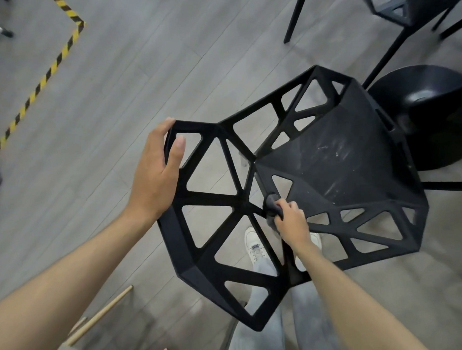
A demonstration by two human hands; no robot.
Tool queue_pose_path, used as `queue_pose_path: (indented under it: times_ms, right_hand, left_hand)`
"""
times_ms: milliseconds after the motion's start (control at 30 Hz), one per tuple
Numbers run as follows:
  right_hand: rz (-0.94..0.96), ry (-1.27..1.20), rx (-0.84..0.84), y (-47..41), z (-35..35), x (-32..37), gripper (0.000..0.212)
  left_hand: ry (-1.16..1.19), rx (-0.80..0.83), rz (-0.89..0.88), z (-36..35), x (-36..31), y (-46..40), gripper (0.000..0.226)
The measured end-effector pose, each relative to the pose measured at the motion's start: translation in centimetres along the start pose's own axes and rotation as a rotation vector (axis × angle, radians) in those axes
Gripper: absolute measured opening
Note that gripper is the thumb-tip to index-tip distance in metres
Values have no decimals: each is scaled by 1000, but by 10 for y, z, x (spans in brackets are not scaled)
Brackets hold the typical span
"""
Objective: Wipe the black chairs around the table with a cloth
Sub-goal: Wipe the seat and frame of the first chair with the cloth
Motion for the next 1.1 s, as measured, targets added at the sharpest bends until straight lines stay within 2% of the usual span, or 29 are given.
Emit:
queue_pose_path:
  times_ms: [100,300,367,533,633,700,867,1100]
  right_hand:
    - [-32,31,10,-6,5,-9,24]
    - [101,-396,39,3,-7,47,6]
    - [86,-366,33,7,-8,33,10]
    - [-61,-117,-48,6,4,-4,15]
    - [-62,-268,-46,8,-1,15,14]
    - [16,-405,-37,21,-8,33,17]
    - [194,-389,-48,20,-19,64,26]
    - [78,-387,-225,-84,-27,95,17]
  left_hand:
    - [18,-5,10,0,2,-1,51]
    - [42,39,9,1,1,-1,54]
    - [9,57,-15,1,1,-1,56]
    - [-41,86,-36,1,1,-3,61]
    - [-54,112,-10,2,2,-3,68]
    - [-52,118,3,1,2,-3,71]
    - [-51,134,13,1,1,-3,76]
    - [-48,135,13,-1,4,-4,76]
Point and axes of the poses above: each hand's wrist, its own y-axis away from the middle knuckle, its own z-axis out of the back of the hand, x = y × z, the point moved 1 cm from there along -y, towards the middle knuckle, and after that the axes turned 14 degrees about -y, right-handed, at the moved point
